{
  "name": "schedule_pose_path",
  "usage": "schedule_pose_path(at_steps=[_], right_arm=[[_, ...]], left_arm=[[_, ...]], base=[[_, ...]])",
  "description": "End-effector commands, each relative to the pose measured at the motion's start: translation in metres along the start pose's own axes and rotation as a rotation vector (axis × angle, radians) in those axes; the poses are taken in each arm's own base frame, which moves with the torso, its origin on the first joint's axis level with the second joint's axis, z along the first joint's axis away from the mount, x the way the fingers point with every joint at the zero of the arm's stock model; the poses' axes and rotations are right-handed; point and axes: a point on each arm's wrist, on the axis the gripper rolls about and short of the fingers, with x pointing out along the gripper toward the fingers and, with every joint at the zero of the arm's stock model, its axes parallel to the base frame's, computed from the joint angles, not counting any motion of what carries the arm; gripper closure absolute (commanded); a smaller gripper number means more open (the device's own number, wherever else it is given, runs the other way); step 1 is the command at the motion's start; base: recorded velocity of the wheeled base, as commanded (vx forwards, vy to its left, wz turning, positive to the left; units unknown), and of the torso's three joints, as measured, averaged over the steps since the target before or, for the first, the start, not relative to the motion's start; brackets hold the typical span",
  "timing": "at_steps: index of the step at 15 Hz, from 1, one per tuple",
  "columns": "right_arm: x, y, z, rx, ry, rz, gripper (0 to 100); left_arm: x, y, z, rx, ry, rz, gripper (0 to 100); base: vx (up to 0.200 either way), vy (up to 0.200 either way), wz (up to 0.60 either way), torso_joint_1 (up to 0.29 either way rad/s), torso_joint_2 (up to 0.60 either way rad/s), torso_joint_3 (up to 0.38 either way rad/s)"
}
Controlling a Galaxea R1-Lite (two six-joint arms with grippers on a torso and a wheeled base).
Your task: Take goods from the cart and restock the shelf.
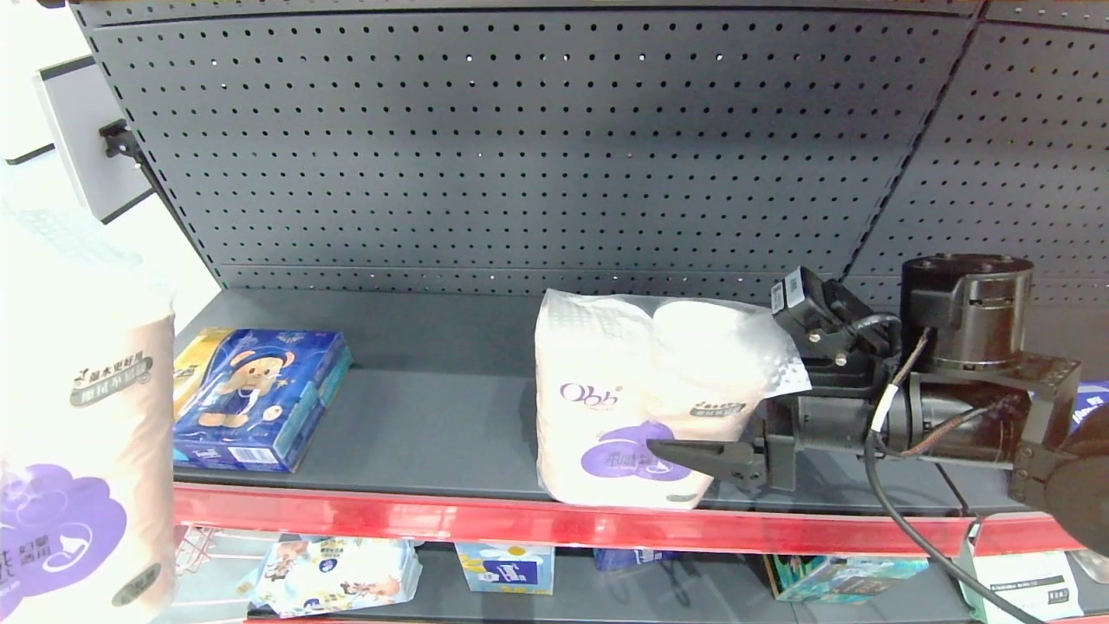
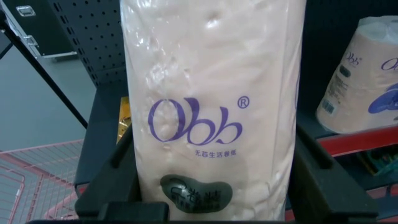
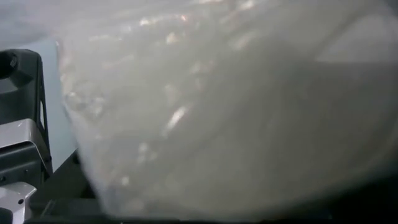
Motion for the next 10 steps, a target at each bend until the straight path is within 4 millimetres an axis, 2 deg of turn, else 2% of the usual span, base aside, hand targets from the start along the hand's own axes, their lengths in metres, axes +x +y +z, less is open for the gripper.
schedule_pose_path(at_steps=[1, 5, 10], right_arm=[[-0.007, 0.002, 0.004, -0.008, -0.012, -0.024, 0], [-0.037, 0.003, 0.001, 0.001, -0.010, -0.121, 0], [-0.085, 0.028, -0.001, 0.002, -0.044, -0.219, 0]], left_arm=[[0.000, 0.000, 0.000, 0.000, -0.001, 0.002, 100], [0.001, 0.000, -0.001, -0.002, 0.010, 0.001, 100], [0.003, -0.001, -0.012, -0.009, 0.043, 0.000, 100]], base=[[0.000, 0.000, 0.00, 0.000, 0.00, 0.000], [0.000, 0.000, 0.00, 0.000, 0.00, 0.000], [0.000, 0.000, 0.00, 0.000, 0.00, 0.000]])
